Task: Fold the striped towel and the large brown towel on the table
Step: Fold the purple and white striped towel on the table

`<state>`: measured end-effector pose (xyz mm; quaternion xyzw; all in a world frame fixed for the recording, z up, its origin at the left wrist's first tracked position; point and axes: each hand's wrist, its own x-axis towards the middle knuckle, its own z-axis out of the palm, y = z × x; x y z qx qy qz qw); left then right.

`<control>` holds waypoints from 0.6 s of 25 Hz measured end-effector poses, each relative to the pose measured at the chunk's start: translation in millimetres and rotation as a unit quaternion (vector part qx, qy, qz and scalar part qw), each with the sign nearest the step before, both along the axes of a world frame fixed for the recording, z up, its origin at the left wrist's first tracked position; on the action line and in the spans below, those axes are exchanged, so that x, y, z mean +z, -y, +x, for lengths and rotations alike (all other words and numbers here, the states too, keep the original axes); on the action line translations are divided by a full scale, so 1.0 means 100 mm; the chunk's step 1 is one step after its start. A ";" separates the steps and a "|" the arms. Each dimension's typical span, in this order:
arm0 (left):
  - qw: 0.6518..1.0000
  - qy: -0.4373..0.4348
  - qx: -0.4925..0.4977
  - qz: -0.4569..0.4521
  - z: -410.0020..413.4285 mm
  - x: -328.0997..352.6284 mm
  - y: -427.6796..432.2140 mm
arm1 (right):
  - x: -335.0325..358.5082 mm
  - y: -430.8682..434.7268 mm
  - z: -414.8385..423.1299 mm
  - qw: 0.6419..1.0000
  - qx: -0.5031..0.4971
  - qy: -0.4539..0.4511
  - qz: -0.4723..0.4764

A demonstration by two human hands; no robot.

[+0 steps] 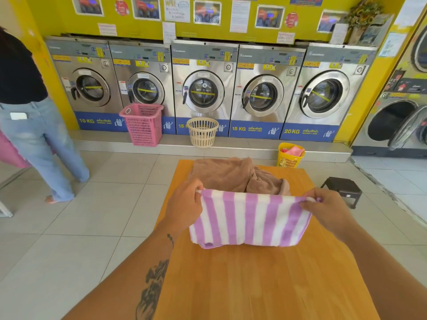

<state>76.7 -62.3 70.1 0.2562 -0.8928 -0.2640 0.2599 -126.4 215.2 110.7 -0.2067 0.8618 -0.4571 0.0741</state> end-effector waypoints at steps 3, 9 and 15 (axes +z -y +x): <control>0.998 0.044 0.022 0.040 0.02 -0.07 -0.04 | 0.02 0.00 0.06 1.000 0.009 0.001 -0.022; 0.993 0.055 -0.016 0.108 0.03 -0.14 -0.01 | -0.08 0.00 0.20 0.999 0.024 -0.013 0.019; 0.990 0.082 -0.005 0.111 0.00 0.00 0.02 | -0.02 -0.09 0.14 0.999 0.001 -0.033 -0.019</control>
